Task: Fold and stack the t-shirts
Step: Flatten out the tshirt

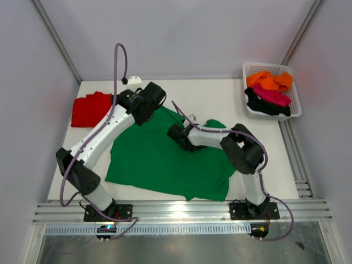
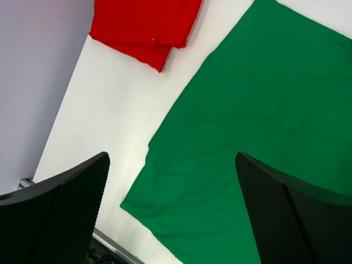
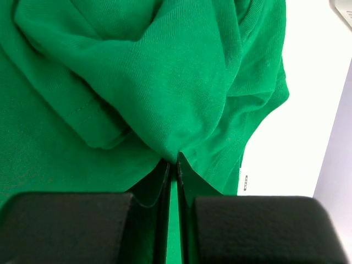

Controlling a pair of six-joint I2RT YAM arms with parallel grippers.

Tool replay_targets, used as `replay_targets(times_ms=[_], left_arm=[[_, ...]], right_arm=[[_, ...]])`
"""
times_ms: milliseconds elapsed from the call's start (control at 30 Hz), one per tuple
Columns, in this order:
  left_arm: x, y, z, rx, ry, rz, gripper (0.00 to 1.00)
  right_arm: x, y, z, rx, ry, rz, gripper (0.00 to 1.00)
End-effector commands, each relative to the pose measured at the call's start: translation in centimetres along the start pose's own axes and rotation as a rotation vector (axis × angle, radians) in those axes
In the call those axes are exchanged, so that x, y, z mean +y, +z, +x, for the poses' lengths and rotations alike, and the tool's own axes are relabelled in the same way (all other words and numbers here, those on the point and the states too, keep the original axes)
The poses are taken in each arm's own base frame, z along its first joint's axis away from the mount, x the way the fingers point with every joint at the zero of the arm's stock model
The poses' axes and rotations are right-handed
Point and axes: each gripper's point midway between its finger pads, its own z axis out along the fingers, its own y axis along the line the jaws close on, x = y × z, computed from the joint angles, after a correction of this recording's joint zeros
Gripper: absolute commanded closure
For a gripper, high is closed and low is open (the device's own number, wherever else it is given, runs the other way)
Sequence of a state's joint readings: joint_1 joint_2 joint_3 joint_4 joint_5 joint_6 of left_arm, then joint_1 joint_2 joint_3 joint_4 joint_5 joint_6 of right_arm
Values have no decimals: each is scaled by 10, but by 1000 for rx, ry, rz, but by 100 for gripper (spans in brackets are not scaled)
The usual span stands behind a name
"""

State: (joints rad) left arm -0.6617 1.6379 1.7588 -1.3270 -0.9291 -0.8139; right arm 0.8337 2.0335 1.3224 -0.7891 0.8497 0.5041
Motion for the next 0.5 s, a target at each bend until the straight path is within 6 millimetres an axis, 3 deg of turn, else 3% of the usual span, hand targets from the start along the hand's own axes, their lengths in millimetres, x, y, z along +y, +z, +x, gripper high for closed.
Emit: replay_targets(times_ms=[0,200,467], left_arm=[[7,-5,-1,-6,-65,6,2],[2,-3,2,3,-62,13,2],[-5,0,6,19,-67,27,2]], right_arm=[[-9,-8,-21,-64,81,21,92],[-39,-32,-56,-148,153,46,92],[-97,-51,-131,-262,259,84,92]])
